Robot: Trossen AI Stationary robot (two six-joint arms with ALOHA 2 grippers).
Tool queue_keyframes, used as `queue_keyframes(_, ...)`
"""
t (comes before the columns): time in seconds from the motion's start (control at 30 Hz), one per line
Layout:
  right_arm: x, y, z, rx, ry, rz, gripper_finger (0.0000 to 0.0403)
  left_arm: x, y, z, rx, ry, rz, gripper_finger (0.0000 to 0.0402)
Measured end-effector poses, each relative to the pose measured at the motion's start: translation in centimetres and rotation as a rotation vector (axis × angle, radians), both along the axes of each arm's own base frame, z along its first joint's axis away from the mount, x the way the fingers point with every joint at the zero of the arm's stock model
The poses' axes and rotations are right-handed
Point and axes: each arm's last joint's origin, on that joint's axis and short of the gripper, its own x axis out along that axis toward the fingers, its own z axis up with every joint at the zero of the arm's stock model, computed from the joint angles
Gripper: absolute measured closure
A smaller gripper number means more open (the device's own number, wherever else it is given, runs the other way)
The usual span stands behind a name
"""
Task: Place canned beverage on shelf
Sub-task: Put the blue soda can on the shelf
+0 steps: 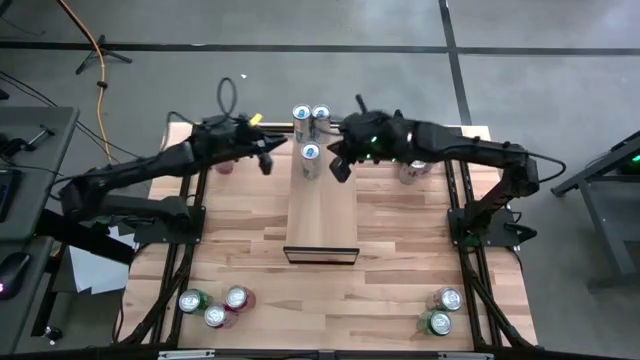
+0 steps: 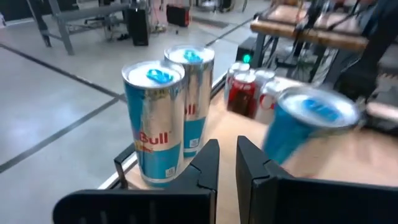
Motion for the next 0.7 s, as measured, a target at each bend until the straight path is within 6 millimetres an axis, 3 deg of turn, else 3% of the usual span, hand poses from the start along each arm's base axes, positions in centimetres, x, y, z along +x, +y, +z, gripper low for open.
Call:
queue_keyframes(0.13,-0.1,-0.5,3.3,-0.011,-0.097,0.076,0.0375,-2.0,-1.3,1.7,-0.013,-0.092,-0.003,0.0401)
queue_keyframes(0.27,1.1,-0.8,3.9,-0.003,-0.108,0.152,0.0292,-3.2,-2.1,2.8,-0.011,-0.162,-0.009,0.0401)
queue_keyframes(0.5,4.3,-1.2,1.2,0.029,-0.011,0.205,0.0104,-3.8,-2.4,3.0,-0.039,-0.180,-0.005,0.0401)
queue_keyframes(0.6,5.2,-1.4,0.1,0.009,0.024,0.215,0.0052,-3.8,-2.4,2.8,-0.054,-0.165,-0.003,0.0401)
queue_keyframes(0.7,6.1,-1.6,-0.9,-0.052,0.075,0.226,0.0028,-3.8,-2.4,2.5,-0.083,-0.149,0.002,0.0401)
